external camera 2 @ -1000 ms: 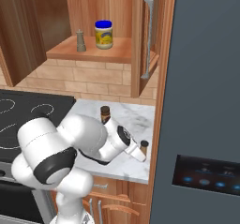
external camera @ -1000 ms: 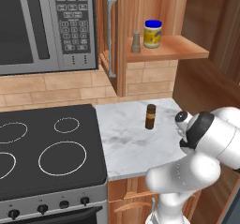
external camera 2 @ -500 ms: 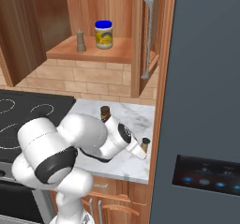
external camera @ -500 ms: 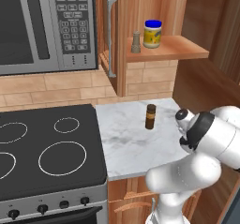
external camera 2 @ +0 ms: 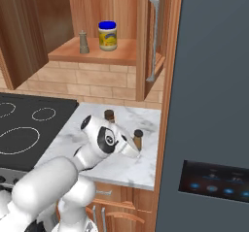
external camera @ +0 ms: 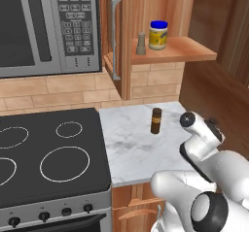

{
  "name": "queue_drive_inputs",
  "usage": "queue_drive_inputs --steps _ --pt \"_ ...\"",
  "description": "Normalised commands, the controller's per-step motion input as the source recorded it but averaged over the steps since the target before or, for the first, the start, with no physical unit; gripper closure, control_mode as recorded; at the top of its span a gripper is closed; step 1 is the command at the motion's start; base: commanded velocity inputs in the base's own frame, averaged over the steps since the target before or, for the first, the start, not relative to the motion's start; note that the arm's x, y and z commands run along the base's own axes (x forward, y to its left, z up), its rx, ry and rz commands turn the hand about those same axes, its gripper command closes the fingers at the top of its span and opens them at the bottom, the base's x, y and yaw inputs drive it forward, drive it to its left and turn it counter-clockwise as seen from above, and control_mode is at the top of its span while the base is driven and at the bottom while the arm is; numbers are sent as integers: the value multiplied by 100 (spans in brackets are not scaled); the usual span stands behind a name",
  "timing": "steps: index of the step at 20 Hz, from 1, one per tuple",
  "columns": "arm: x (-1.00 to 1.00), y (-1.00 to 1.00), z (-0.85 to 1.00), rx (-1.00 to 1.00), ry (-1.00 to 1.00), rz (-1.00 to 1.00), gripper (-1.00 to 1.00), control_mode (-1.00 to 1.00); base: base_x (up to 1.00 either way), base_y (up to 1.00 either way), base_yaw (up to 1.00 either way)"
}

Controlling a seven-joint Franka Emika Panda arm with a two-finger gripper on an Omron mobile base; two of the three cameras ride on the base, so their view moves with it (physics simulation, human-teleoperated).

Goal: There are various items on the counter. Only move the condiments/shakers into the cabinet.

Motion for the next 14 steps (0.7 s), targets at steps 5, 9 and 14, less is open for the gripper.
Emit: queue_drive_inputs --steps 5,9,14 --pt "-17 53 100 -6 -4 9 100 -100 0 0 0" --pt "-8 54 100 -3 0 21 100 -100 0 0 0" --pt "-19 51 100 -4 7 30 100 -100 0 0 0"
